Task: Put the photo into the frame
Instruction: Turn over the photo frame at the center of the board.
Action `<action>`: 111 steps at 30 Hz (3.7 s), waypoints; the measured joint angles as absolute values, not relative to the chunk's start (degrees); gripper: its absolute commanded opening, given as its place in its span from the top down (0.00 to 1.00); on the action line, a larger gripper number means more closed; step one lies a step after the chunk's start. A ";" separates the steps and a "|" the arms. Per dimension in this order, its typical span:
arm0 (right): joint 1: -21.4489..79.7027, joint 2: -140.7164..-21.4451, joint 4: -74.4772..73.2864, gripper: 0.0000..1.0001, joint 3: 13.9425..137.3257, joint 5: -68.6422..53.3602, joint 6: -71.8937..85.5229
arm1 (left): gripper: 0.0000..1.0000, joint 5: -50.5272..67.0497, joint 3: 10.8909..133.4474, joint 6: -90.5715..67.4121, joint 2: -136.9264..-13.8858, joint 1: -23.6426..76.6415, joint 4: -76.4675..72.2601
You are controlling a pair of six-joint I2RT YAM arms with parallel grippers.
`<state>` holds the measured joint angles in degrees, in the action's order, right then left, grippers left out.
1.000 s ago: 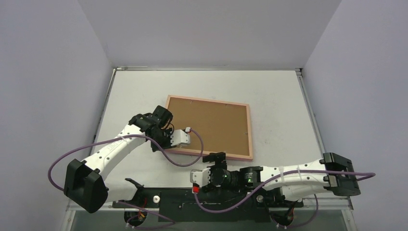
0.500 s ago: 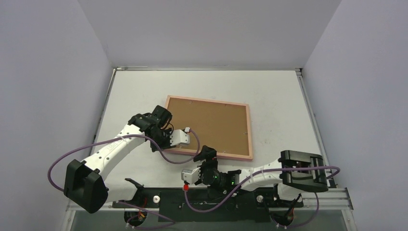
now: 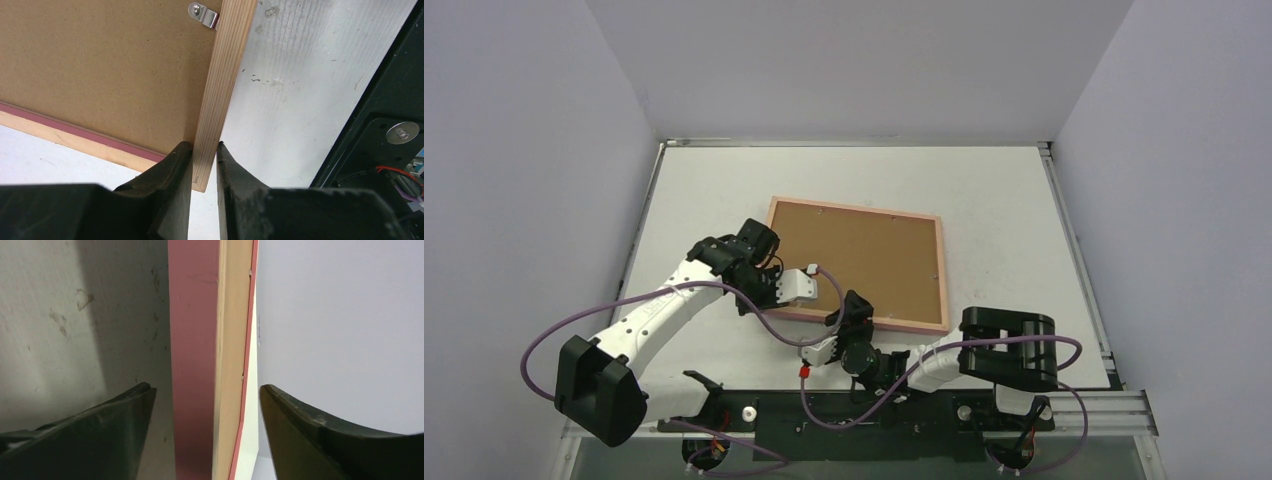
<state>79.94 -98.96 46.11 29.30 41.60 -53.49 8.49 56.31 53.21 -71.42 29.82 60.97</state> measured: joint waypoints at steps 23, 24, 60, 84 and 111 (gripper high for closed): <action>81.41 -95.39 29.10 0.76 45.87 44.03 -52.73 | 0.31 17.89 75.44 47.42 -68.38 8.67 56.86; 81.41 -95.09 26.72 0.77 47.51 43.79 -51.70 | 0.29 19.77 77.30 46.06 -68.55 5.28 56.47; 36.18 -113.80 -43.83 0.79 124.75 0.23 9.96 | 0.14 48.25 86.00 14.57 -84.31 -23.33 55.99; 33.89 -102.69 -31.31 0.75 108.57 -17.47 33.41 | 0.17 51.40 76.20 11.20 -81.76 -19.16 51.27; 15.05 -97.89 -19.35 0.69 69.56 -23.18 33.39 | 0.26 52.69 75.99 12.14 -89.41 -17.67 51.46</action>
